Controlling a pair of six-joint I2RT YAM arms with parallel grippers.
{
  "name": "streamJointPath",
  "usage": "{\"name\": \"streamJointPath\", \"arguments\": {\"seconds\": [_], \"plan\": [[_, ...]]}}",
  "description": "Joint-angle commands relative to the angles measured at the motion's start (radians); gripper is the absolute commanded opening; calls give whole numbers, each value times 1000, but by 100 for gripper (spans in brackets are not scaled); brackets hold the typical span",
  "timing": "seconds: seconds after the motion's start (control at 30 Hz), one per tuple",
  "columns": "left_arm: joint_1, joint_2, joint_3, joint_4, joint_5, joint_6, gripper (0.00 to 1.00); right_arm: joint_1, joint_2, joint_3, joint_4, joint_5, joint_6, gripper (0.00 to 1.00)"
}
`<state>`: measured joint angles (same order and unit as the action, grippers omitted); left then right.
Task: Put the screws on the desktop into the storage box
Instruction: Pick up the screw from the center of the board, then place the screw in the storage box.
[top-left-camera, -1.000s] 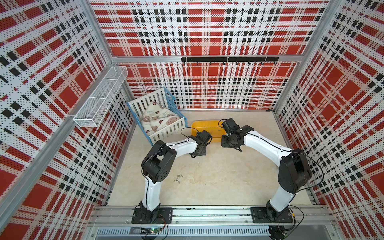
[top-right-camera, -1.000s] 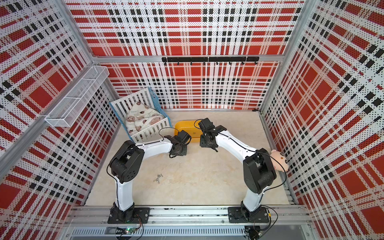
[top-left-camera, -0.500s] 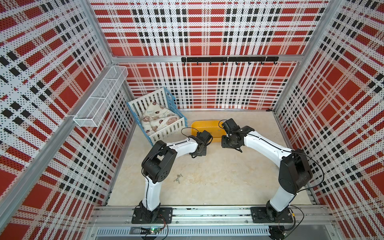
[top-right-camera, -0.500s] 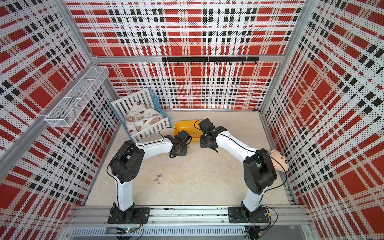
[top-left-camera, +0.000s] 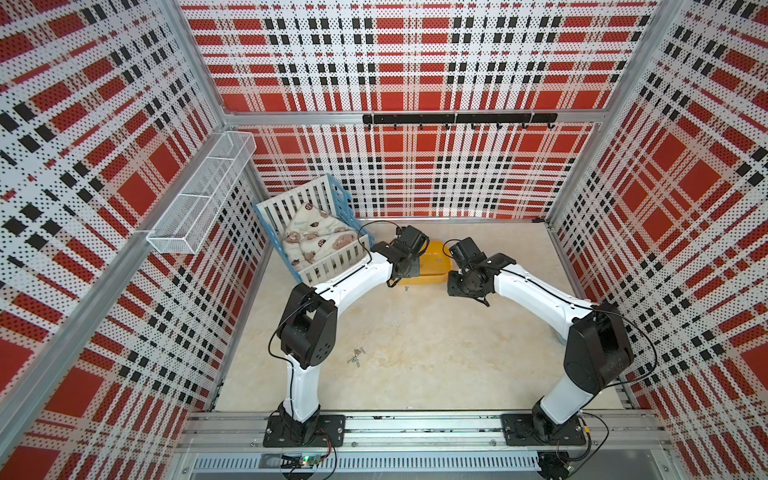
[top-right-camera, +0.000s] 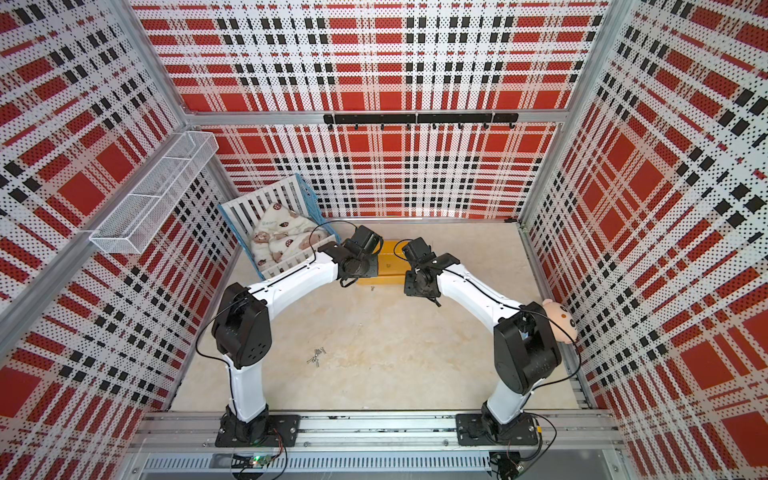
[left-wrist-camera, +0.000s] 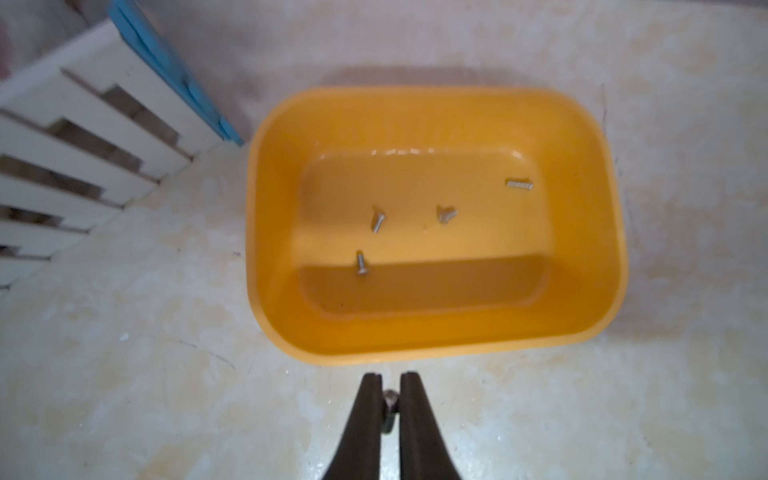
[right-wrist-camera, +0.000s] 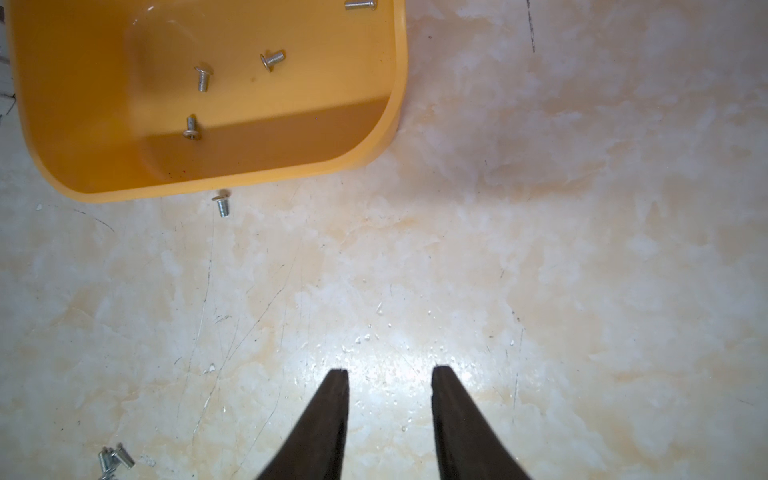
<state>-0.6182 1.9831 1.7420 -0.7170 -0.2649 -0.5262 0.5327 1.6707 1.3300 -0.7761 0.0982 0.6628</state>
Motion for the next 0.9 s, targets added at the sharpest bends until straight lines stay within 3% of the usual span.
{"name": "streamJointPath", "arguments": {"seconds": [0.0, 0.27, 0.63, 0.87], "plan": [[27, 92, 97, -40, 16, 26, 6, -11, -43, -6, -2, 11, 8, 39], [63, 313, 308, -83, 50, 31, 6, -15, -54, -5, -8, 9, 6, 39], [71, 472, 418, -104, 82, 32, 6, -19, -53, -14, 0, 3, 6, 39], [64, 468, 406, -104, 64, 34, 22, -20, -52, -20, 3, -1, 5, 39]]}}
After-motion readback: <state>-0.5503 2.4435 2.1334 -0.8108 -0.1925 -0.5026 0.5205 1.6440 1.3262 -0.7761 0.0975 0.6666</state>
